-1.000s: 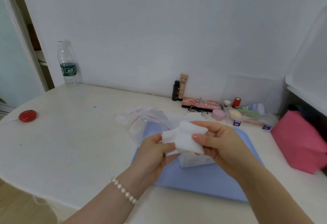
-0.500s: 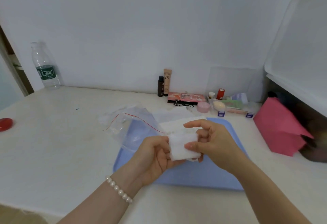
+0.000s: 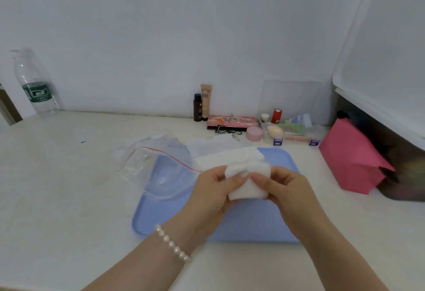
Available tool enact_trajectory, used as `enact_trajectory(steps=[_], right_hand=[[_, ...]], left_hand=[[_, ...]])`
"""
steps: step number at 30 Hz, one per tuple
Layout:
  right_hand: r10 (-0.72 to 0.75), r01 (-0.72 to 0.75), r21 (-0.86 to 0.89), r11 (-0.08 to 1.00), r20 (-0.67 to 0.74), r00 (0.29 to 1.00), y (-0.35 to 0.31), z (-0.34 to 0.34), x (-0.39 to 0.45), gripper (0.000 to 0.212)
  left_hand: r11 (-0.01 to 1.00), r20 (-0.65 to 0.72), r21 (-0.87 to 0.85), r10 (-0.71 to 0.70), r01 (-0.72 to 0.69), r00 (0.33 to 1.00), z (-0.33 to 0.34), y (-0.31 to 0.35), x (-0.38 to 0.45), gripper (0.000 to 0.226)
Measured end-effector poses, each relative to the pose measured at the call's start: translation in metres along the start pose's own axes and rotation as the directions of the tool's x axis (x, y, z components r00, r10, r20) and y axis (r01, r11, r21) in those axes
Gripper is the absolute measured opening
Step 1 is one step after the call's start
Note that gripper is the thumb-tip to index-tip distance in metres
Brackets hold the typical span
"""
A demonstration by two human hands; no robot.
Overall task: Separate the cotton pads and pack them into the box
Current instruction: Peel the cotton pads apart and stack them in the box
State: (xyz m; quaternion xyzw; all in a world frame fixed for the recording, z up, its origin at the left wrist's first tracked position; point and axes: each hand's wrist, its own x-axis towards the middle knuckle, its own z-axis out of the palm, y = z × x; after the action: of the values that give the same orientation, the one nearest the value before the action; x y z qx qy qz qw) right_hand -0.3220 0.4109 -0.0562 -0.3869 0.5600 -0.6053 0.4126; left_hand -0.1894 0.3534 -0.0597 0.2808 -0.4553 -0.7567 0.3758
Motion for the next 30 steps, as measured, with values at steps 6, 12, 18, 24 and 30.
enact_trajectory(steps=[6,12,18,24,30], right_hand=[[-0.012,0.073,0.117,0.990,-0.457,0.889,-0.020,-0.047,0.046,0.010],[-0.107,0.022,-0.225,0.974,-0.373,0.922,-0.012,-0.059,0.065,0.024],[-0.097,-0.007,-0.344,0.939,-0.286,0.953,-0.006,-0.053,0.072,0.041],[-0.033,-0.079,-0.345,0.935,-0.307,0.951,-0.015,-0.059,0.078,0.031],[0.007,-0.131,-0.755,0.643,-0.165,0.986,-0.022,-0.049,0.086,0.042]], left_hand=[[0.567,0.099,0.752,0.405,-0.335,0.909,0.012,0.009,0.059,0.006],[-0.150,0.541,0.835,0.052,-0.529,0.839,0.023,0.000,0.100,0.029],[-0.283,0.627,0.743,-0.025,-0.607,0.779,0.025,0.002,0.108,0.029],[-0.380,0.609,0.688,-0.162,-0.618,0.777,0.014,-0.007,0.103,0.041],[-0.489,0.560,0.623,-0.265,-0.610,0.785,0.022,-0.006,0.105,0.051]])
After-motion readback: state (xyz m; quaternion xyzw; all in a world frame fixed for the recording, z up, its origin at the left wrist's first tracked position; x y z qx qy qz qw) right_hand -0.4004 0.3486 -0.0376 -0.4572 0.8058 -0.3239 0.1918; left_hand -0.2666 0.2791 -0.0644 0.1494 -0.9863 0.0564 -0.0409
